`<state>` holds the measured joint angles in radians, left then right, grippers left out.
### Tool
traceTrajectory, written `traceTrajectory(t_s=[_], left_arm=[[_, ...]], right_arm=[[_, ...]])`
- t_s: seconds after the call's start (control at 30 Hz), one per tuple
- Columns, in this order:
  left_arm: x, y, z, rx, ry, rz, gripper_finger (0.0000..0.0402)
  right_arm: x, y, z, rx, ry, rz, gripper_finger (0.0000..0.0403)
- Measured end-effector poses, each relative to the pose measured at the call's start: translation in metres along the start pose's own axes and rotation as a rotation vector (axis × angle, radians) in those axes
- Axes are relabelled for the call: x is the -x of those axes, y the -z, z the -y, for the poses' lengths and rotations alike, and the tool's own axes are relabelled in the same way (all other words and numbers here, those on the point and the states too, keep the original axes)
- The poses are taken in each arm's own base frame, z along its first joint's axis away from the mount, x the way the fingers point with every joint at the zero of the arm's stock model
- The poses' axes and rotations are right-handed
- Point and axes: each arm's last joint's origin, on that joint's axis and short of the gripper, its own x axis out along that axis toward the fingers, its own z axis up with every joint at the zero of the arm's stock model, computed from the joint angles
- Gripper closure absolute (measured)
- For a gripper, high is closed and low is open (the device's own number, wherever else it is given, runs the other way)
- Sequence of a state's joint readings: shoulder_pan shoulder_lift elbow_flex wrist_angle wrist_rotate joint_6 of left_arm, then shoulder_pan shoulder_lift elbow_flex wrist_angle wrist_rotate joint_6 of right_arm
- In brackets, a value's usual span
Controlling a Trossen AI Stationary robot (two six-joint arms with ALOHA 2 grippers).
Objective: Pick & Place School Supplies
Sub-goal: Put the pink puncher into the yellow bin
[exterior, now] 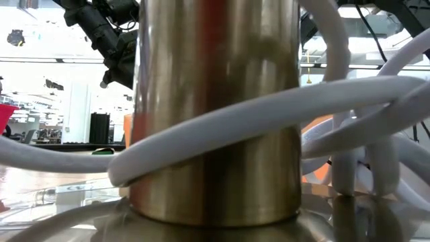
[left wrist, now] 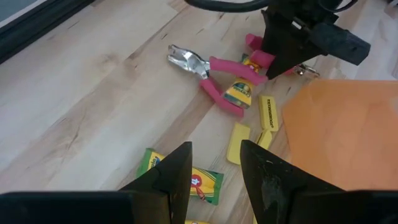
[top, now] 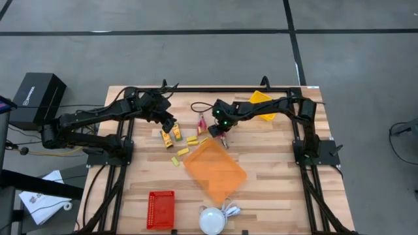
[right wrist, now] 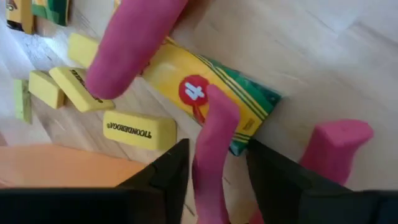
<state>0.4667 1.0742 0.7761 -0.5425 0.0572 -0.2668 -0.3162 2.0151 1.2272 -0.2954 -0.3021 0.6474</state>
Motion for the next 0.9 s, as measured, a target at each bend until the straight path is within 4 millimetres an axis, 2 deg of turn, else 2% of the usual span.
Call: traceTrajectory(t_s=[0.07, 0.13, 0.17, 0.3, 0.37, 0.5, 0.63, 0.73, 0.9], left_arm=[[0.000, 0.000, 0.000, 0.000, 0.000, 0.000, 0.0270], [0.000, 0.000, 0.000, -0.006, 0.000, -0.001, 0.0270], [0.000, 0.000, 0.000, -0.006, 0.000, -0.001, 0.0270], [0.000, 0.000, 0.000, -0.007, 0.000, 0.000, 0.0270], [0.000, 0.000, 0.000, -0.008, 0.000, 0.000, 0.0270], [0.000, 0.000, 0.000, -0.008, 0.001, 0.004, 0.0270], [0.000, -0.001, 0.000, -0.008, -0.002, 0.009, 0.0270], [0.000, -0.001, 0.000, -0.007, -0.004, 0.011, 0.0270], [0.000, -0.002, 0.000, -0.007, -0.002, 0.017, 0.0270]], right_arm=[[0.001, -0.001, 0.001, -0.005, -0.009, -0.005, 0.0300], [0.003, -0.003, 0.002, -0.004, -0.016, 0.003, 0.0356], [0.004, -0.004, 0.001, -0.004, -0.026, 0.001, 0.0368], [0.014, -0.013, 0.003, -0.007, -0.078, 0.013, 0.0367], [0.023, -0.020, -0.002, 0.016, -0.102, 0.052, 0.0367], [0.057, -0.034, -0.014, 0.065, -0.159, 0.142, 0.0367], [0.093, -0.041, -0.014, 0.092, -0.169, 0.221, 0.0367], [0.125, -0.042, -0.008, 0.117, -0.136, 0.276, 0.0367], [0.176, -0.036, 0.015, 0.147, -0.006, 0.308, 0.0367]])
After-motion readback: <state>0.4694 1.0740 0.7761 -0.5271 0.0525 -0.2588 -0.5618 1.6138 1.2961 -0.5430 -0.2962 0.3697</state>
